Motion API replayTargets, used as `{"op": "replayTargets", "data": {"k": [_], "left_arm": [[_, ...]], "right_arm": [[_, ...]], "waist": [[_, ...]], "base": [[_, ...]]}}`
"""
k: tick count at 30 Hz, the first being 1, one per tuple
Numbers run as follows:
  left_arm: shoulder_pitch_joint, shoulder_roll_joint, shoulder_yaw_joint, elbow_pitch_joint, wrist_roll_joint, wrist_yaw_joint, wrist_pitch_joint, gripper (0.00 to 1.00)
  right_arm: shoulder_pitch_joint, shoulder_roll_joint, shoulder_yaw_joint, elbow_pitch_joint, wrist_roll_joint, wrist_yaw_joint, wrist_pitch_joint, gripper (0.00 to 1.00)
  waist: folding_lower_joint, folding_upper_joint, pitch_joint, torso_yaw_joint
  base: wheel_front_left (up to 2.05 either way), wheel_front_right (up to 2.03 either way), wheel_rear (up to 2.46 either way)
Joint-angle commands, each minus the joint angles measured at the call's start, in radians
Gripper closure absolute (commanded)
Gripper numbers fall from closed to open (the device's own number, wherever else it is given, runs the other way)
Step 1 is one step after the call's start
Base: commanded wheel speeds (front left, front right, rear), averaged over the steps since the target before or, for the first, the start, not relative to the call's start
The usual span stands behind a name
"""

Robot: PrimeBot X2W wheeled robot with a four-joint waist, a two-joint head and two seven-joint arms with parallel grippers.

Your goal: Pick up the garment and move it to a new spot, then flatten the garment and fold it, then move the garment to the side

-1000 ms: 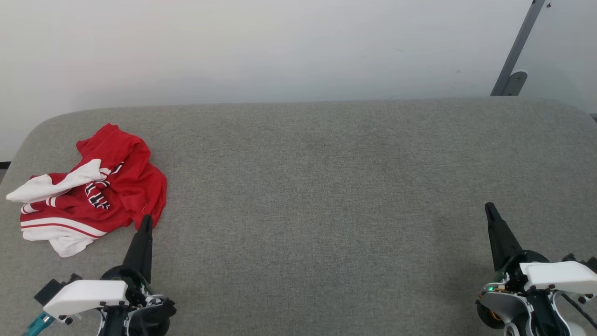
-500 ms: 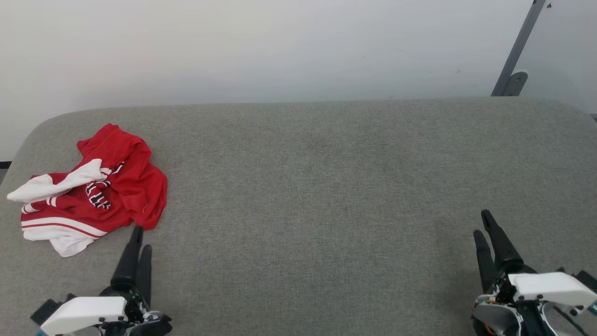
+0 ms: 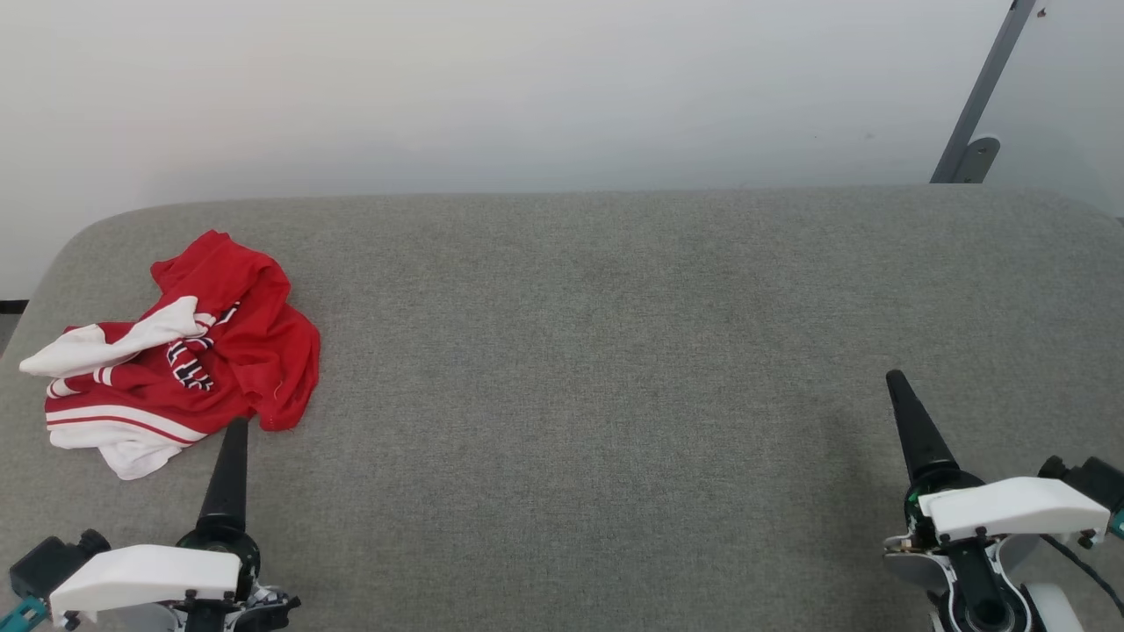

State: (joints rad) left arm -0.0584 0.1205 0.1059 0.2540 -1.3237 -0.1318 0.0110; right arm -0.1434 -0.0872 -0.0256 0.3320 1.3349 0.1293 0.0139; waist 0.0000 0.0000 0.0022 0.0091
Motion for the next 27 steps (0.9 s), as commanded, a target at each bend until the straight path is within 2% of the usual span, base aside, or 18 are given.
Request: {"op": "replayTargets", "data": {"k": [1,16,27], "left_arm": [[-0.009,0.008,0.001,-0.022,0.051,0.000,-0.011,0.00],[0.014,0.028,0.001,-0.051,0.391,0.001,-0.069,0.00],[0.033,0.039,-0.018,-0.073,0.587,0.003,-0.105,0.00]], "right_arm": [[-0.035,-0.005,0.002,-0.012,-0.043,0.001,-0.014,0.00],[-0.058,-0.006,-0.001,-0.016,-0.420,0.002,-0.072,0.00],[-0.068,-0.007,0.002,0.002,-0.665,0.002,-0.108,0.00]], "waist": [[0.0000,0.0000,0.000,0.000],[0.0000,0.0000,0.003,0.001],[0.0000,0.0000,0.003,0.005]], "base": [[0.00,0.00,0.00],[0.00,0.00,0.00],[0.00,0.00,0.00]]}}
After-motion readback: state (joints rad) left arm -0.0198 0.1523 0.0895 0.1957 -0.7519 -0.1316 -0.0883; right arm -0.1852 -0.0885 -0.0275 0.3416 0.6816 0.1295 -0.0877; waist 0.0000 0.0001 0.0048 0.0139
